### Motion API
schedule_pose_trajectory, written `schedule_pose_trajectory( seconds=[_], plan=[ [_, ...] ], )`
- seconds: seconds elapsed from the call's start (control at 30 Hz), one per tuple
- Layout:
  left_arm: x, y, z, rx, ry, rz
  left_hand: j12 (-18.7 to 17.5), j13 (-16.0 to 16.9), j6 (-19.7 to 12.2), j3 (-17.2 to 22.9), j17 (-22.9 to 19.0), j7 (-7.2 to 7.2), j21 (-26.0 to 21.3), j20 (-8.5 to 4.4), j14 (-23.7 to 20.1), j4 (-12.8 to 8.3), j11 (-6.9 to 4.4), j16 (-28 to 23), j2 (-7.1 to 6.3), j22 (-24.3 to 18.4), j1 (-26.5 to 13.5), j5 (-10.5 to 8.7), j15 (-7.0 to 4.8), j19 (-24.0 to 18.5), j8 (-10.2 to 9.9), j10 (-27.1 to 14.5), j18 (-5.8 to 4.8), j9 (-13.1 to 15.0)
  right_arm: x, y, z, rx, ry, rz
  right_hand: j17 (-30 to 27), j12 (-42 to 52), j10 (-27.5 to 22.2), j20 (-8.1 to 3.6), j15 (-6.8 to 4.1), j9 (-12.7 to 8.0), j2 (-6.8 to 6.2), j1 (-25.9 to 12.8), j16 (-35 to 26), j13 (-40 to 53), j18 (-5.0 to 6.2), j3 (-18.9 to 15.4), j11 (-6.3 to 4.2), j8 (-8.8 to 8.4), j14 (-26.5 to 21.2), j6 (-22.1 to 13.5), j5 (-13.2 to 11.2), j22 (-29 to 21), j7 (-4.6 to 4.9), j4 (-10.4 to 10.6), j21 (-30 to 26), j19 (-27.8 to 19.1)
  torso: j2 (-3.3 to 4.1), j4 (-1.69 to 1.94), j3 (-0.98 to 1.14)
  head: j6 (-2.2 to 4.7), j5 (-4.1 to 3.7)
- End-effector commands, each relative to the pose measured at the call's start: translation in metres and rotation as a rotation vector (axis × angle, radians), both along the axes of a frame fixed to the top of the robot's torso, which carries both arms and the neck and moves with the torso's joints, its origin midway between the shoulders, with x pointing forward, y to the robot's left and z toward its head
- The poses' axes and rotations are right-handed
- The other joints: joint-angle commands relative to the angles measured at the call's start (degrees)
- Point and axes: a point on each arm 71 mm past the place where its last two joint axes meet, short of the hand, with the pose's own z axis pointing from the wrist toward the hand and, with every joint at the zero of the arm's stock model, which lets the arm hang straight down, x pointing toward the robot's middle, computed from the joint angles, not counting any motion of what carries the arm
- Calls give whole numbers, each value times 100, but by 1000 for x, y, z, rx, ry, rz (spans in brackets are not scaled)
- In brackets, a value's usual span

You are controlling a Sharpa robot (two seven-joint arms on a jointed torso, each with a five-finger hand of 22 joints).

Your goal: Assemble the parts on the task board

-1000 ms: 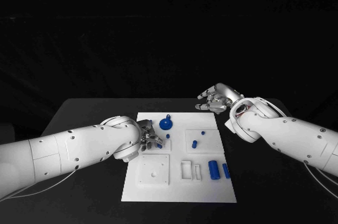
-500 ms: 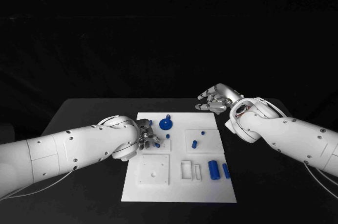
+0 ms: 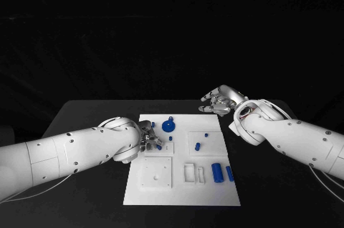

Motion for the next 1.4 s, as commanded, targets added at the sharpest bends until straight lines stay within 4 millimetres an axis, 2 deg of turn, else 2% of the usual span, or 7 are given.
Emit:
schedule_pose_trajectory(
  seconds=[0.03,0.27,0.73,1.33,1.4],
  plan=[
    [-1,0,-3,16,8,-9,18,-14,1531,52,-18,-867,19,45,2,-32,-182,-1,228,115,265,2,-33,-6,22,107,115,11,0,1,-1,-3,6,7,-1,-31,-9,-10,-45,-5,-22,-57,-12,-4,55,10,-21,-22,4,41,12,330,-7,-28,-20,214,0,-1,2,5,3],
    [-3,-3,-3,6,2,-19,19,-22,1525,50,-31,-866,20,50,0,-19,-181,-5,226,114,270,-11,-31,-9,22,107,120,14,-1,1,-1,-3,7,8,-1,-31,-9,-10,-45,-5,-22,-57,-12,-4,55,10,-21,-22,4,41,12,330,-7,-28,-20,214,-1,0,7,5,-1],
    [-8,0,1,-23,-54,-27,20,-41,1520,43,-56,-867,24,62,-1,5,-184,-9,212,114,295,-11,-38,-7,26,106,136,17,-1,0,-3,-3,8,6,-1,-31,-9,-10,-45,-5,-22,-57,-12,-4,55,10,-21,-22,4,41,12,330,-7,-28,-20,214,0,1,3,13,-21],
    [-15,0,14,-71,-232,-56,26,-59,1522,34,-72,-871,42,97,7,86,-192,0,182,116,340,-22,-49,0,21,107,179,7,-2,-2,-5,-3,11,2,-1,-37,-11,-12,-47,-5,-18,-75,-17,-11,54,6,-21,-22,7,41,13,330,-9,-38,-22,217,1,7,0,16,-5],
    [-15,0,15,-73,-249,-61,32,-63,1527,38,-75,-872,59,134,11,142,-194,5,157,115,380,-23,-50,0,14,105,221,-4,-2,-2,-5,-3,12,2,-1,-37,-11,-12,-47,-5,-18,-75,-17,-11,54,6,-21,-22,7,41,13,330,-9,-38,-22,217,-1,3,0,10,-1]
  ],
)
